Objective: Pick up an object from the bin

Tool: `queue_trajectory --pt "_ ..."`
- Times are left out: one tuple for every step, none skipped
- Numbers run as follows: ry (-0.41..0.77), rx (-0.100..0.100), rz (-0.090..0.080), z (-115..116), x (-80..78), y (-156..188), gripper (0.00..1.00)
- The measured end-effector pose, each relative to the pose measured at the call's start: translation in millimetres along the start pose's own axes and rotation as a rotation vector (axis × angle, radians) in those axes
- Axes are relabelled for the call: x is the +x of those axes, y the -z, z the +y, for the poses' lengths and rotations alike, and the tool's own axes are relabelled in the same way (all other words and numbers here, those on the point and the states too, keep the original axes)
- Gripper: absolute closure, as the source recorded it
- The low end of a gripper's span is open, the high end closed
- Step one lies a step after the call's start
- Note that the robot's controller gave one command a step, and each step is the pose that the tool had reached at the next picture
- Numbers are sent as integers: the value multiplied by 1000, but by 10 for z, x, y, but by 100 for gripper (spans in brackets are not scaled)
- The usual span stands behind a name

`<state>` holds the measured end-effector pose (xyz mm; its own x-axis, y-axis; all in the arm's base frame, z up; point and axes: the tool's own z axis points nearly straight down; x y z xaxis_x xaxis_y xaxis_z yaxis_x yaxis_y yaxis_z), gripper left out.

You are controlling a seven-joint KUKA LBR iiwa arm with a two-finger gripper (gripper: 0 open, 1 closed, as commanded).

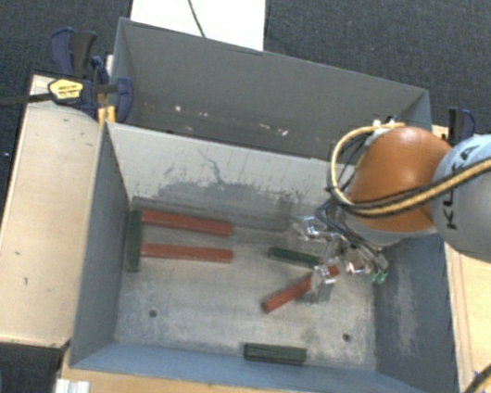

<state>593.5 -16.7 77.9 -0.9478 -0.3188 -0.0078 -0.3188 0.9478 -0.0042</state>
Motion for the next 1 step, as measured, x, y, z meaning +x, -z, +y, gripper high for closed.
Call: queue_trajectory --pt "-1 -5 6 41 17 -9 100"
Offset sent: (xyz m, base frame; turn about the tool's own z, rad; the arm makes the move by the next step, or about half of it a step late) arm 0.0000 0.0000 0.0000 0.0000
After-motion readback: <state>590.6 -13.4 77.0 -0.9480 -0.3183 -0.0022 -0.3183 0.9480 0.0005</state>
